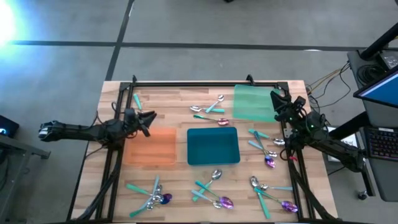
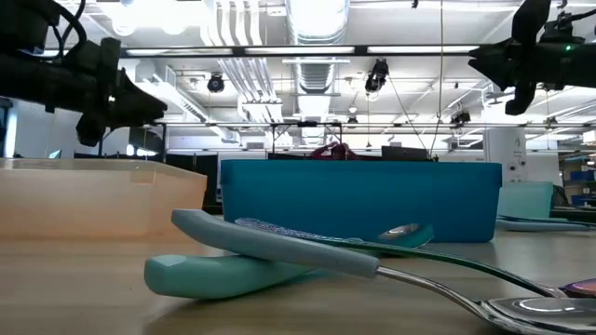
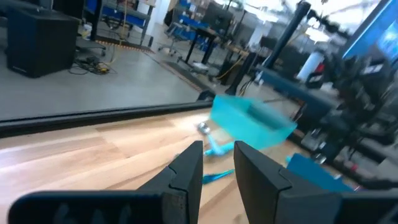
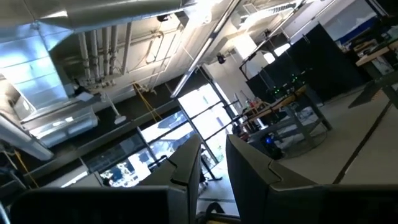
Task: Sort silverware by color (type)
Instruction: Put the blue spoon into the green bin
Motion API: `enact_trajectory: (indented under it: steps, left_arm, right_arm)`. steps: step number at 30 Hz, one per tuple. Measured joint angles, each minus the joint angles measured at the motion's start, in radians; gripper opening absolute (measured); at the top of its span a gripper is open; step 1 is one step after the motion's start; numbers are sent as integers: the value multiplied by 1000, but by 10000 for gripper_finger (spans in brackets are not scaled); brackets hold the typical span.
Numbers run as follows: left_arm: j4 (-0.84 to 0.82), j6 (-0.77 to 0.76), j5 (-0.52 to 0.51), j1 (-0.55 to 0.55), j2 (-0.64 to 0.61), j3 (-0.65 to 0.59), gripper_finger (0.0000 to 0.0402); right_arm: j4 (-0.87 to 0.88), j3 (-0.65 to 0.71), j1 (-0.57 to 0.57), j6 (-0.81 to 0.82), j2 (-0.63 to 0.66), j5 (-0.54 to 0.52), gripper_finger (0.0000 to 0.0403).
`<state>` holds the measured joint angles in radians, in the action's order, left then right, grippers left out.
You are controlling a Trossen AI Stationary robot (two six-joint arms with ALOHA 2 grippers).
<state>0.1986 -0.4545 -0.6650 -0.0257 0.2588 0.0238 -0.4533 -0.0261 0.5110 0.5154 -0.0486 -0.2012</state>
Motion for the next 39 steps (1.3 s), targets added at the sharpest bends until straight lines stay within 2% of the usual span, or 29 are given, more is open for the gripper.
enact_trajectory:
  steps: [7, 13, 20, 25, 31, 36, 39]
  left_arm:
    - [141, 72, 20, 0, 1, 0, 75]
    - [153, 101, 20, 0, 16, 32, 75]
    - [131, 135, 19, 0, 93, 92, 75]
    - [119, 82, 20, 0, 164, 117, 75]
    - [30, 29, 20, 0, 256, 189, 75]
    - [-153, -8, 20, 6, 335, 292, 75]
    - [-269, -26, 19, 17, 383, 361, 75]
  right_arm:
    - [-15, -10, 0, 2, 0, 26, 68]
    - [60, -110, 0, -50, -39, 27, 68]
    - [312, -290, 0, -123, -225, 17, 68]
    - [588, -438, 0, -123, -390, 17, 68]
    - [833, -600, 0, -123, -525, 17, 68]
    - [1040, -690, 0, -106, -580, 19, 68]
    - [1108, -710, 0, -65, -604, 18, 68]
